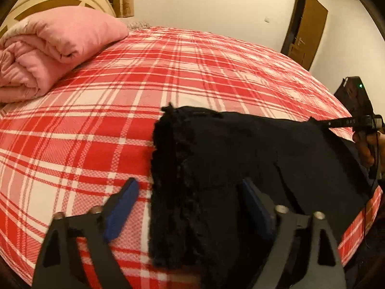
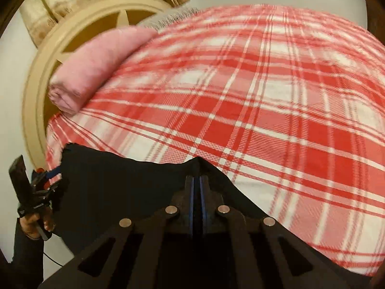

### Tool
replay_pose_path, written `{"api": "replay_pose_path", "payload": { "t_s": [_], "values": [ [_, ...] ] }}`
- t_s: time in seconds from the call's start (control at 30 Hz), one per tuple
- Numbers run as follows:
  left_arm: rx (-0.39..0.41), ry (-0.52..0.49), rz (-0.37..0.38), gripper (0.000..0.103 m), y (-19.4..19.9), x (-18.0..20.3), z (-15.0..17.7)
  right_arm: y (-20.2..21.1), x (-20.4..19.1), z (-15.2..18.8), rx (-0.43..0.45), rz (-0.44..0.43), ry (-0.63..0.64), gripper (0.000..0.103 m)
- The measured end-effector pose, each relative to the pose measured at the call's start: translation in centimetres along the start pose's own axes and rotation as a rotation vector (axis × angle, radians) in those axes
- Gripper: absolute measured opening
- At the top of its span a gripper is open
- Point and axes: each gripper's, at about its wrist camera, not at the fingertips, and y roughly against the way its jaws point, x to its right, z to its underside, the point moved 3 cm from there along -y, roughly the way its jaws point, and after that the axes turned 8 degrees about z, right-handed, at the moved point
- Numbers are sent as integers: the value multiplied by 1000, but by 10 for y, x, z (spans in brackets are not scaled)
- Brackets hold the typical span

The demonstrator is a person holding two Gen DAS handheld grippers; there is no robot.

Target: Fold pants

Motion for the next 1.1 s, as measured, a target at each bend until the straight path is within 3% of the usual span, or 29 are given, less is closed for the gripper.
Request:
{"api": "replay_pose_path", "payload": {
  "t_s": [0.1,0.2,0.33,0.43,0.5,0.53,0.57,0.6,0.8,0.83,0.87,0.9,1.0,1.1],
  "values": [
    [29,-11,-55,81,18,5,3,28,5,6,62,15,19,5],
    [48,-22,-30,80,34,12,14,50,9,14,101,19,15,5],
    [-38,-76,-22,68,17,26,23,73,10,29,133,26,13,5],
    [-58,-88,-36,68,9,30,18,86,13,40,157,38,15,5],
    [-55,-73,-20,60,9,28,15,93,19,44,171,43,-6,5],
    [-44,-92,-19,47,11,29,14,96,23,45,178,47,-22,5],
    [-33,-107,-25,23,14,32,14,100,30,47,188,52,-49,5],
    [-20,-109,-34,9,18,32,12,103,34,48,195,56,-66,5],
    [9,-117,-47,11,30,28,-5,123,54,71,181,50,-100,9],
    [4,-130,-58,11,28,27,-5,122,51,79,162,54,-71,22],
    [-9,-140,-72,10,24,24,-5,120,45,88,134,60,-31,43],
    [-15,-147,-83,10,22,22,-4,118,38,99,106,58,14,50],
    [-45,-132,-55,12,13,17,2,103,13,133,4,34,154,53],
    [-35,-150,-71,24,17,20,8,83,1,164,-92,98,230,53]
  ]
}}
